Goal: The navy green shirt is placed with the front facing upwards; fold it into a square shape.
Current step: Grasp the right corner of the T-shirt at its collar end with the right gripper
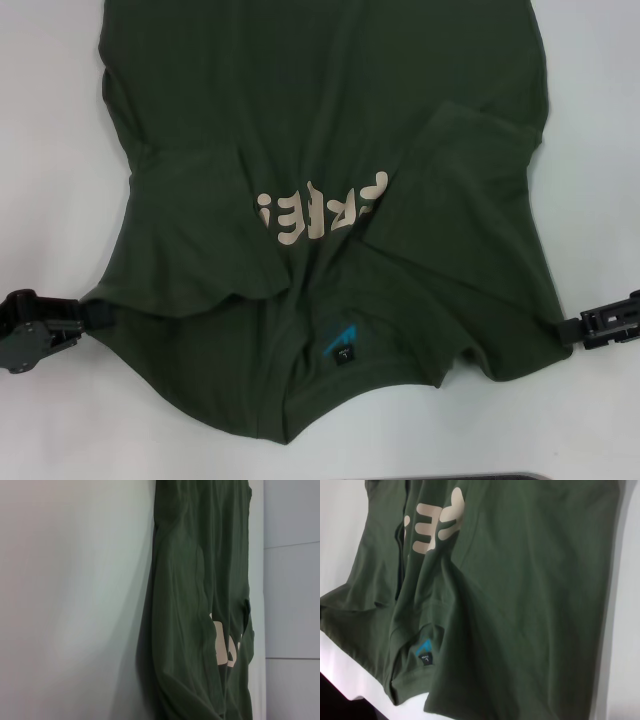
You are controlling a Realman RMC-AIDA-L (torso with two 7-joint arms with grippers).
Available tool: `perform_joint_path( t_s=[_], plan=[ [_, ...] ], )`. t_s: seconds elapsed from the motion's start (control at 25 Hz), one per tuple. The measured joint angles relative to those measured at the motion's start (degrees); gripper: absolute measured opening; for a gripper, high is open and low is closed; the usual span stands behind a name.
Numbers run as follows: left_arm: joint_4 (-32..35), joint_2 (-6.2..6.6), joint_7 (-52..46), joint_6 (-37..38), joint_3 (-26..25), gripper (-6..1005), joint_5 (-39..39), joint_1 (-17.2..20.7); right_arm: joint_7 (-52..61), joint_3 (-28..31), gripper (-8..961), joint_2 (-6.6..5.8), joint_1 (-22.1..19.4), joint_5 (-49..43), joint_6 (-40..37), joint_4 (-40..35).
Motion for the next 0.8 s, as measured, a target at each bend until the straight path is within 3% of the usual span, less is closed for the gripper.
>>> perform_joint_path(
  t_s=[0.8],
  plan=[
    [0.00,0.09,0.00,-0.23,0.00,30,0.00,-0.04,0.53,-0.70,777,0.22,0.29,0.01,0.81,0.70]
  ],
)
